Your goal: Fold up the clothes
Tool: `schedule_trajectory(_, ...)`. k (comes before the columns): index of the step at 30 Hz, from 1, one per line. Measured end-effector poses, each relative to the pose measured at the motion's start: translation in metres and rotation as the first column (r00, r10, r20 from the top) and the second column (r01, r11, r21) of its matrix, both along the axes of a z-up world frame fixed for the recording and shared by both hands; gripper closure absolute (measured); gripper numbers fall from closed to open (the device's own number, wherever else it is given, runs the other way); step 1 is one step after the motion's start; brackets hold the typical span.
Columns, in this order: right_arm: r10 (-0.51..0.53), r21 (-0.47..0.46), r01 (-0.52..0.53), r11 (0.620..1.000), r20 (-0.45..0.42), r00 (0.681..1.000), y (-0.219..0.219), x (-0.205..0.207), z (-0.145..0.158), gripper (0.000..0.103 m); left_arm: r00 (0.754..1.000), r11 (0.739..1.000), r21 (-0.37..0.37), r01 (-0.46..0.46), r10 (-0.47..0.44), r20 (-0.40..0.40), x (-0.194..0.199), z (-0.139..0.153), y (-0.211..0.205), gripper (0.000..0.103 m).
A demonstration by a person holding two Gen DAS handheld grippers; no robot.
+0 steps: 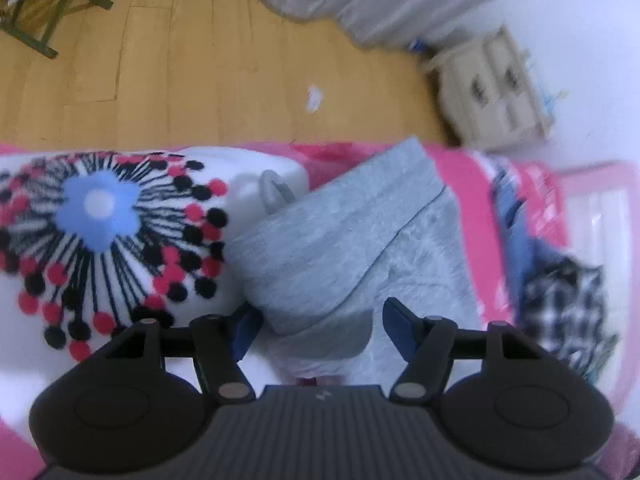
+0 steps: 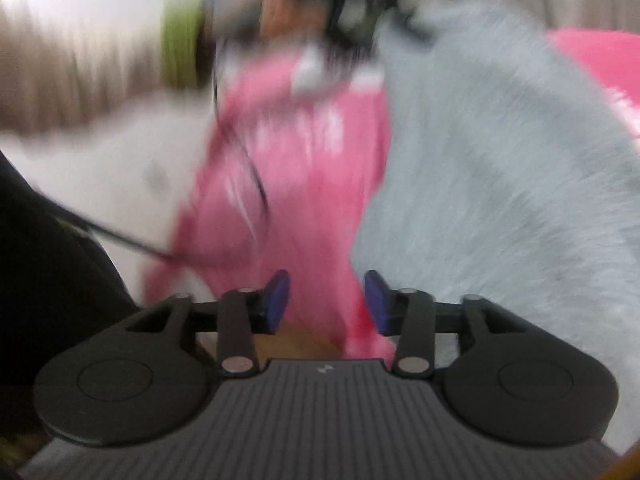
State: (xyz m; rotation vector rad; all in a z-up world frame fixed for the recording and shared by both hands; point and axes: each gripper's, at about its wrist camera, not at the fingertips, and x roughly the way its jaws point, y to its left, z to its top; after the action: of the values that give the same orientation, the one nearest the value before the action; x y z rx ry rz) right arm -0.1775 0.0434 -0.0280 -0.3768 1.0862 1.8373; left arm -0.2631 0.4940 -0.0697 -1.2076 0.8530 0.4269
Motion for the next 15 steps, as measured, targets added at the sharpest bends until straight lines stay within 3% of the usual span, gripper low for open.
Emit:
schedule_trajectory(2,-0.116,0.012,0.117,0.993,-0.056,0.992,-0.014,0.025,0.011,0.049,0.997,0.998,-0.026,-0.061,0.062,0.046,-0.009,-0.007,0.000,0.036)
schedule_trajectory(5,-0.261,-0.066,0.260,0.963,0.005,0.965,-0.042,0.053,0.019,0.049,0.990,0.993,-0.026,-0.118,0.120,0.071,-0.014,-0.009,-0.004,0.037)
schedule_trajectory(10,-0.392,-0.193,0.419,0.887,0.164,0.905,-0.101,0.071,0.043,0.049,0.986,0.980,0.112,-0.164,0.161,0.036,-0.010,-0.001,-0.026,0.048)
schedule_trajectory(12,-0.473,-0.182,0.507,0.842,0.202,0.858,-0.131,0.066,0.053,0.049,0.984,0.969,0.170,-0.180,0.179,0.022,-0.007,0.005,-0.036,0.056)
schedule_trajectory(15,-0.616,-0.107,0.650,0.753,0.232,0.752,-0.176,0.056,0.058,0.051,0.981,0.954,0.230,-0.195,0.193,0.030,-0.003,0.021,-0.048,0.065)
